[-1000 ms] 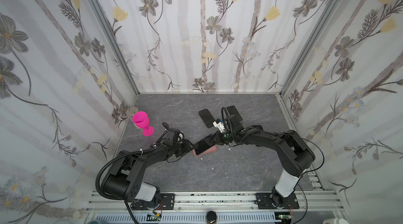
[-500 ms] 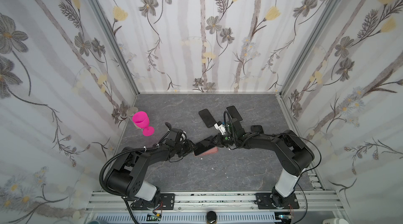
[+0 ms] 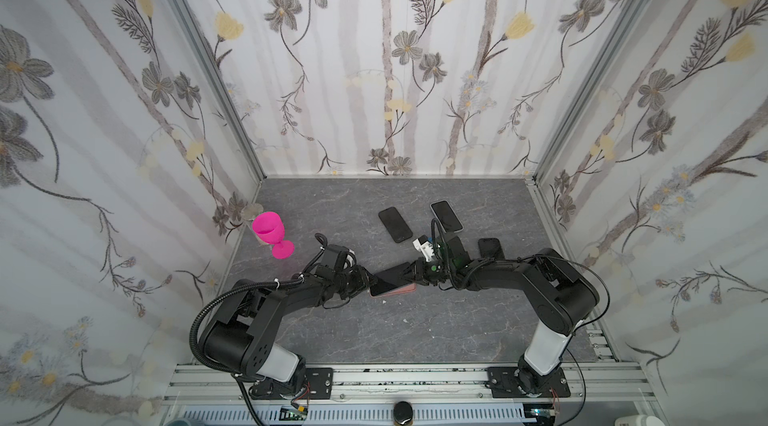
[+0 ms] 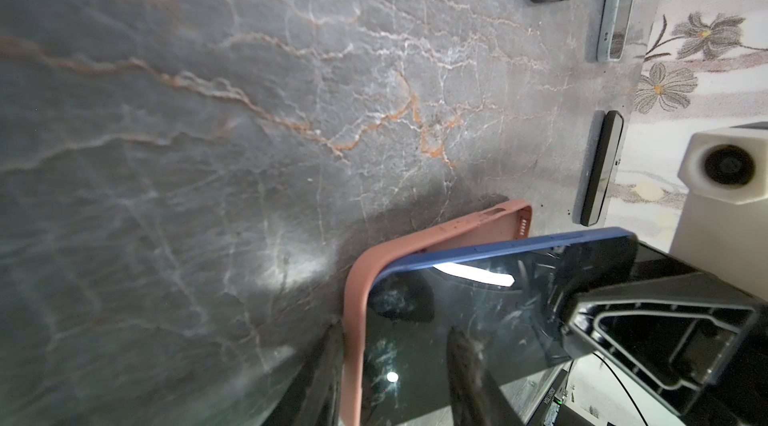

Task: Put the phone into the phone case
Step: 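Press the phone's edge into the pink case rim with both grippers, then push the phone down into the case with right while left holds the rim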

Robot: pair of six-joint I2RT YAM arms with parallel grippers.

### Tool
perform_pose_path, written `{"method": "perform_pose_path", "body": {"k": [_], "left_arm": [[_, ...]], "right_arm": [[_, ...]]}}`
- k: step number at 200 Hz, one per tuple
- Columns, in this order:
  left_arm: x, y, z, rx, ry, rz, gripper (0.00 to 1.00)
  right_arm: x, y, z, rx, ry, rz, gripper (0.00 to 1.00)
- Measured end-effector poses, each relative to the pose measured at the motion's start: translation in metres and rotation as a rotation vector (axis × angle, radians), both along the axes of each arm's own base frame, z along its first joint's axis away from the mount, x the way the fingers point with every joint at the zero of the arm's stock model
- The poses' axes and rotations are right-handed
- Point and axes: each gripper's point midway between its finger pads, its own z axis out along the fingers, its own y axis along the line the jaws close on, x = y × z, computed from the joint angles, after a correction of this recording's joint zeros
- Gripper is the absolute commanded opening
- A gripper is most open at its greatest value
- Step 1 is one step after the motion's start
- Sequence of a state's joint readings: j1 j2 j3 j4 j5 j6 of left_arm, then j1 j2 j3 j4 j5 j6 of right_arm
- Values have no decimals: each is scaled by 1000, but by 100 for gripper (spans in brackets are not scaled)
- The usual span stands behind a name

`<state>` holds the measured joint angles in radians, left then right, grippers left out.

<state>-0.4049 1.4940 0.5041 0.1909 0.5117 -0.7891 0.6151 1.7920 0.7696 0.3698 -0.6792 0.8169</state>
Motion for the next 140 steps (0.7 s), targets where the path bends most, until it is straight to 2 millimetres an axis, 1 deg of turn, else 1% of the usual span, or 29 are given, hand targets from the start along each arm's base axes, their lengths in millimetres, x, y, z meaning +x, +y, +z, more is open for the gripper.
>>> {"method": "perform_pose_path", "body": {"k": [29,44,63,74,132,140], "left_arm": [[-1,-1,0,-3,2,-6,42],[-1,-2,0,-3,3,-8,42],[0,-2,1,-2,3,-10,42],[0,-2,1,-1,3,-10,42],[-1,0,-1,30,7,-23,40],[-1,1,-2,36,5,-26,37]], "right_arm": [[5,-6,-4,-70,-10,-26,31],[8,-8,0,-92,-20,-36,38],[13,-9,6,-115,-40,-40,41],[13,-10,8,-127,-41,-38,45],[12,-25,14,-236,-60,-41,50],[11,-28,15,-252,-64,-40,50]]}}
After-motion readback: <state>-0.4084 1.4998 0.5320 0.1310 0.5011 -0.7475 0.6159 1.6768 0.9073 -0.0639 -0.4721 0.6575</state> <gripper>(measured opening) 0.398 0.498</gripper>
